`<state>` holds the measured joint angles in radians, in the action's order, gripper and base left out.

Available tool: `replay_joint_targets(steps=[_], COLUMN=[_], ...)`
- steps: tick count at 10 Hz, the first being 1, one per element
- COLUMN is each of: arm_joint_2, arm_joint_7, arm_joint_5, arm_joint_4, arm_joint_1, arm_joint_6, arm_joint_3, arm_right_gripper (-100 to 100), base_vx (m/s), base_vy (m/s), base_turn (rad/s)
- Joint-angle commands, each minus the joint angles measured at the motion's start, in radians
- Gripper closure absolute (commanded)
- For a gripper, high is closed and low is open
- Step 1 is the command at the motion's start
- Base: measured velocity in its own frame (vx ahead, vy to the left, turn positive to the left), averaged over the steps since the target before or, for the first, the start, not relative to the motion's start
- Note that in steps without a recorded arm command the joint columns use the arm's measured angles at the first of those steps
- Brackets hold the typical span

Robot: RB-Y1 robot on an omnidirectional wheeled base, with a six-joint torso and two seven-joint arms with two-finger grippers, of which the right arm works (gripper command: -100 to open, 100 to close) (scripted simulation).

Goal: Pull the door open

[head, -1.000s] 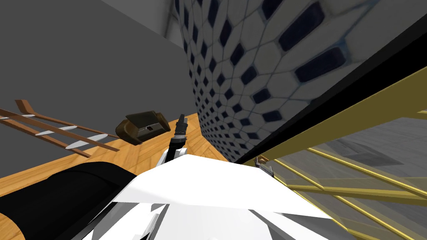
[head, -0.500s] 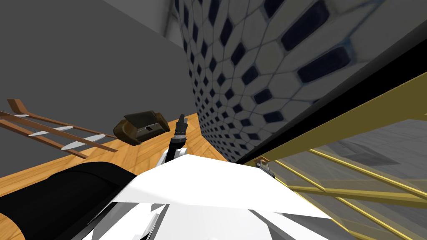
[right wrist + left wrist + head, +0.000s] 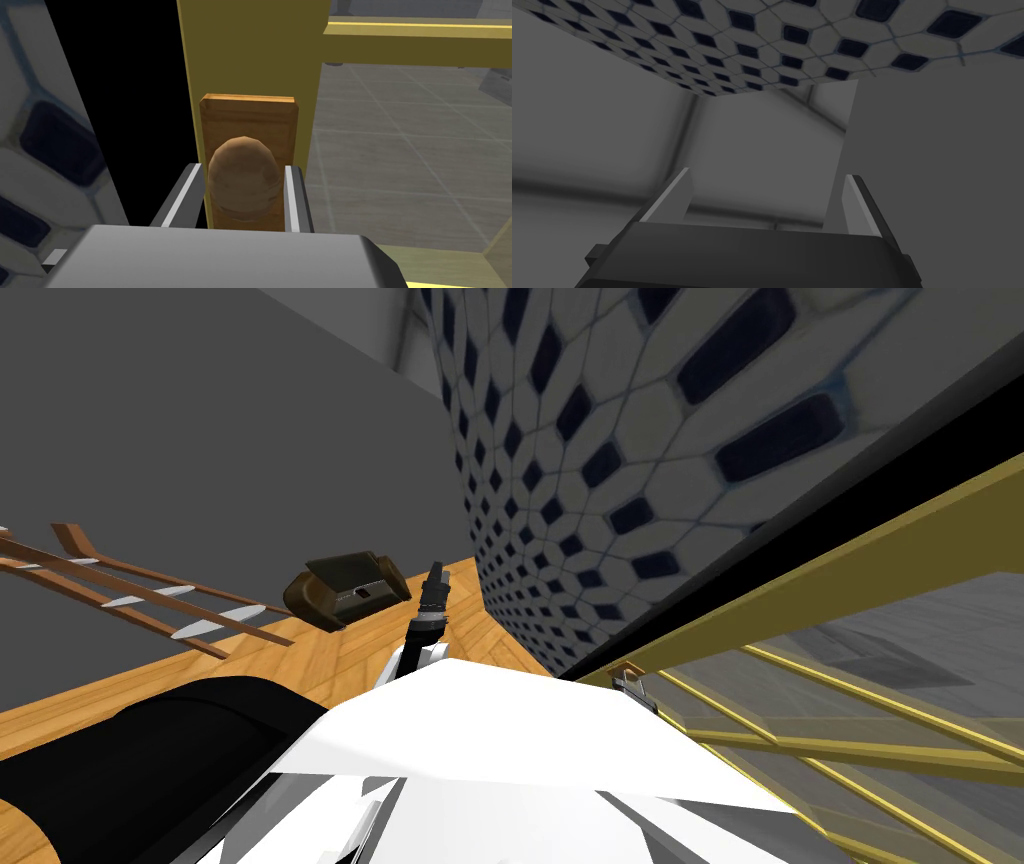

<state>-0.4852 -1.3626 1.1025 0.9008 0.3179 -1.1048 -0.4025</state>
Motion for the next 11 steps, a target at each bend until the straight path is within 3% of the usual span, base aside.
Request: replay_joint_targets(steps=[1, 6, 7, 11], arm_joint_2=[-0.003, -0.030, -0.027, -0.048], arm_joint_7=[-0.007, -0.035, -0.032, -0.053], arm_joint_5=[-0.015, -0.062, -0.058, -0.101], arm_joint_4=[0.011, 0.041, 0.036, 0.053], arm_joint_1=[0.010, 0.027, 0.025, 0.040], arm_joint_6=[-0.004, -0.025, -0.022, -0.051], arm_joint_3=[-0.024, -0.091, -0.084, -0.146], arm_right_gripper=[100, 100, 100, 100], base_vx=[-0.225, -0.226, -0.091, -0.206], base_vy=[-0.006, 0.021, 0.013, -0.015], base_turn=[0.070, 0.055, 0.016, 0.060])
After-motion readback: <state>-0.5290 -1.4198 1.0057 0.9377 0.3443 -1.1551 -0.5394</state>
